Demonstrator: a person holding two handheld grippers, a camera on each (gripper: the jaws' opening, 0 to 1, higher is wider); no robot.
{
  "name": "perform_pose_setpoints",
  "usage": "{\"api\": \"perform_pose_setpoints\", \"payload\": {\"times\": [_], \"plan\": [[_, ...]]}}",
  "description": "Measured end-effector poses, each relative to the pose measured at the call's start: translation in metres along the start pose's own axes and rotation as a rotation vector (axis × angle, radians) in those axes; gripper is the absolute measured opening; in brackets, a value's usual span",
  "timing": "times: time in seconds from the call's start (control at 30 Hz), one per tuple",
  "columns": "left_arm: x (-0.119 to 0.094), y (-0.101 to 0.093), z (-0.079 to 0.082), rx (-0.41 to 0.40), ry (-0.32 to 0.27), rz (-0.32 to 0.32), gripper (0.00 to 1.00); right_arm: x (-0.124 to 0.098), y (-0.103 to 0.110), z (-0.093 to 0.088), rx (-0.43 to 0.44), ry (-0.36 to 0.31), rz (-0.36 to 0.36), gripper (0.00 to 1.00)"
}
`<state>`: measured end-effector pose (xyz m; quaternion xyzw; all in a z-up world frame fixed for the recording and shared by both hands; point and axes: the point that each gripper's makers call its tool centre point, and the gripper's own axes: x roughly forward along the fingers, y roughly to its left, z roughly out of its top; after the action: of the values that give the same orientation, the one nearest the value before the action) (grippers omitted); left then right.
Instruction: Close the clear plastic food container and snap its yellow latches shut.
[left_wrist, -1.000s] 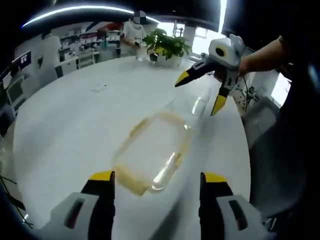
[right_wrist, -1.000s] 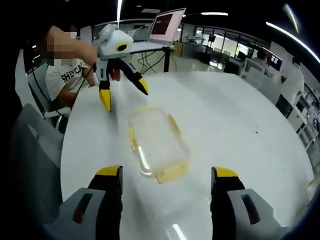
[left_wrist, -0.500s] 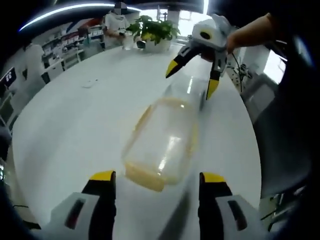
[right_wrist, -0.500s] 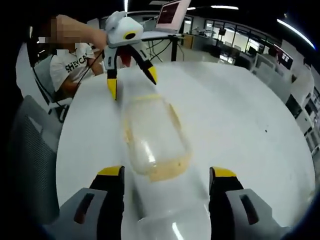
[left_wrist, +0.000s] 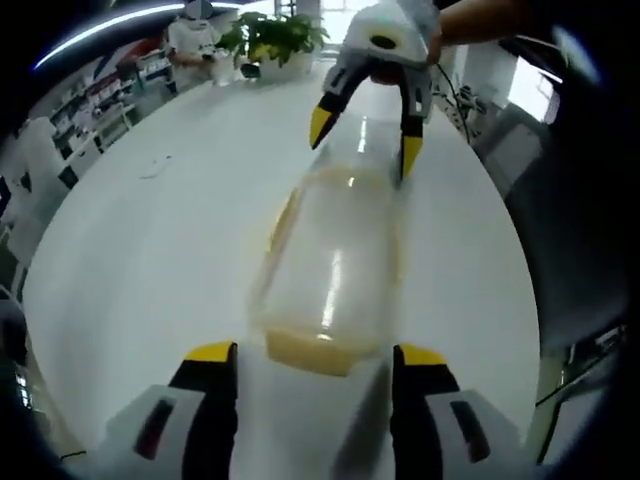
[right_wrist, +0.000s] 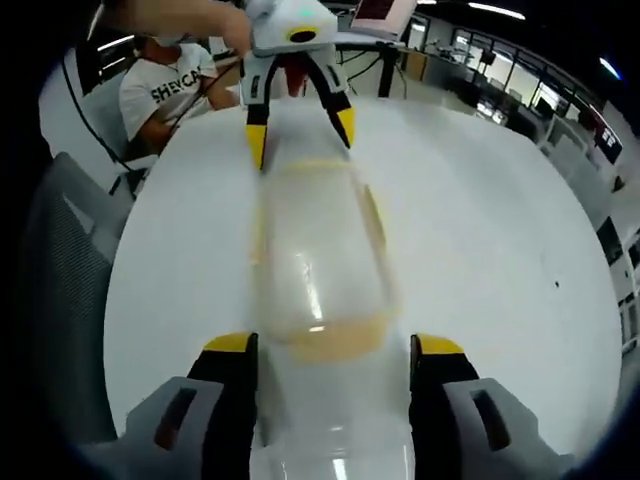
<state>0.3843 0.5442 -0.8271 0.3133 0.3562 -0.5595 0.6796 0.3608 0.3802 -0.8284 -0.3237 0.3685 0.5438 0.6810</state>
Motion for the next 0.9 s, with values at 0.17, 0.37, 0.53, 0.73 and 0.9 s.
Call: {"api": "perform_pose_setpoints", "payload": {"times": [0.17, 0.37, 0.53, 0.73, 0.9], "plan": [[0.004, 0.000, -0.006, 0.078, 0.056, -0.027, 0.53, 0.007, 0.001, -0.007, -0.056, 0.051, 0.009, 0.55], [0.006, 0.001, -0.005, 0.100, 0.070, -0.043, 0.48, 0.011, 0.004, -0.008, -0.092, 0.075, 0.029, 0.45], [0.012, 0.001, -0.009, 0.124, 0.092, -0.060, 0.48, 0.014, 0.006, -0.009, -0.091, 0.100, 0.065, 0.38], [0.015, -0.004, -0.007, 0.221, 0.091, -0.102, 0.34, 0.016, 0.009, -0.011, -0.108, 0.145, 0.066, 0.38], [0.016, -0.007, -0.008, 0.211, 0.096, -0.108, 0.33, 0.017, 0.007, -0.011, -0.095, 0.163, 0.067, 0.38]]}}
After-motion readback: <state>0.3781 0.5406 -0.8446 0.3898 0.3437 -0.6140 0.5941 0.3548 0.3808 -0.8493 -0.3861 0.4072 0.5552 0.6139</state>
